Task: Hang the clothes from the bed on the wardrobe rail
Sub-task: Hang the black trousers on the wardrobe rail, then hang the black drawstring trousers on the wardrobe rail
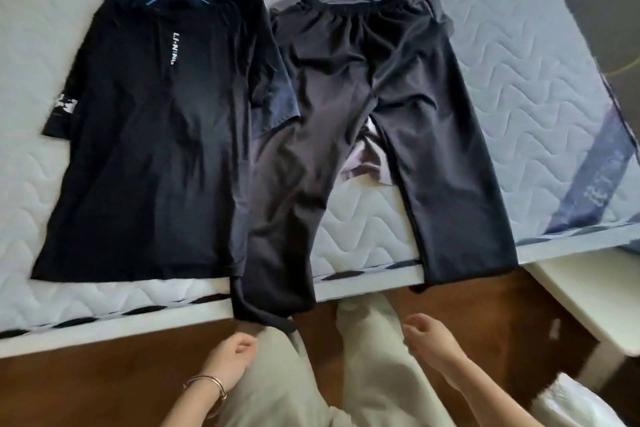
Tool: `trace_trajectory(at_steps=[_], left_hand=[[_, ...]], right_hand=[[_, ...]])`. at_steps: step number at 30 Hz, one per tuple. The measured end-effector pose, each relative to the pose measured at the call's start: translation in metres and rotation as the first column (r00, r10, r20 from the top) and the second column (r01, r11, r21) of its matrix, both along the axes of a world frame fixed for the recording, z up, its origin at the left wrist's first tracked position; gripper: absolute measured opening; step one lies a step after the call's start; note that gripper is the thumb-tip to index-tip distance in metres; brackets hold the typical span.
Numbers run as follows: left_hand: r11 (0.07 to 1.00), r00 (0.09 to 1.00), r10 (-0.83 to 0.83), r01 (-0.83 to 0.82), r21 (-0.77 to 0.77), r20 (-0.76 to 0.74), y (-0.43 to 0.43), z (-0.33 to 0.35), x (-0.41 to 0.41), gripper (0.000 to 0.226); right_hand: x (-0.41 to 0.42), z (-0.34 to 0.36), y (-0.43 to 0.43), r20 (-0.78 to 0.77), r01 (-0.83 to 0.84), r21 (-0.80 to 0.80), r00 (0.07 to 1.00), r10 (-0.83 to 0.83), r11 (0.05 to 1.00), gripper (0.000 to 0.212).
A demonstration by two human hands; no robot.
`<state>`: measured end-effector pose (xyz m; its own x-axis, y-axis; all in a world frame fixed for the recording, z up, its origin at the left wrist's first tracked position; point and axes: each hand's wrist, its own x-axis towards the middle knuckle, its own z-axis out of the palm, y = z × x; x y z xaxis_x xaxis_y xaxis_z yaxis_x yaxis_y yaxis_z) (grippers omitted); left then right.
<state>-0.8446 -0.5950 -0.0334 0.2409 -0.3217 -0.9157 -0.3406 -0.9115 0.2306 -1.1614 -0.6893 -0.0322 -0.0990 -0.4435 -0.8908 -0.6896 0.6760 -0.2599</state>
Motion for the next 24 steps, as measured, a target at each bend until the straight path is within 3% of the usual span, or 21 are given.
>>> trace_trajectory(at_steps=[6, 11, 14, 18, 24], left_hand=[[0.990, 0.990, 0.137, -0.137, 0.010, 0.013, -0.009, 0.015, -0.042, 0.021], [0.990, 0.990, 0.141, -0.141, -0.017, -0.007, -0.034, 0.004, -0.040, 0.020], [0.986, 0.986, 0.164, -0.165, -0.028, -0.032, -0.060, 0.000, -0.035, 0.018], [0.969, 0.975, 0.224, -0.223, -0.105, -0.003, -0.119, 0.000, -0.028, 0.018], [0.954, 0.986, 0.167, -0.157, -0.257, 0.018, -0.251, -0.002, -0.031, 0.015]], right_hand=[[-0.081, 0.014, 0.003, -0.120, 0.022, 0.080, 0.993, -0.013, 0.997, 0.008], [-0.077, 0.015, -0.005, -0.124, 0.114, 0.042, 0.986, -0.108, 0.993, 0.013], [-0.061, 0.011, -0.018, -0.117, 0.061, 0.070, 0.992, -0.052, 0.996, 0.017], [-0.037, 0.010, -0.081, -0.037, -0.041, 0.113, 0.998, 0.046, 0.993, 0.015], [0.001, 0.002, -0.234, 0.081, -0.091, -0.109, 0.992, 0.100, 0.990, 0.014]])
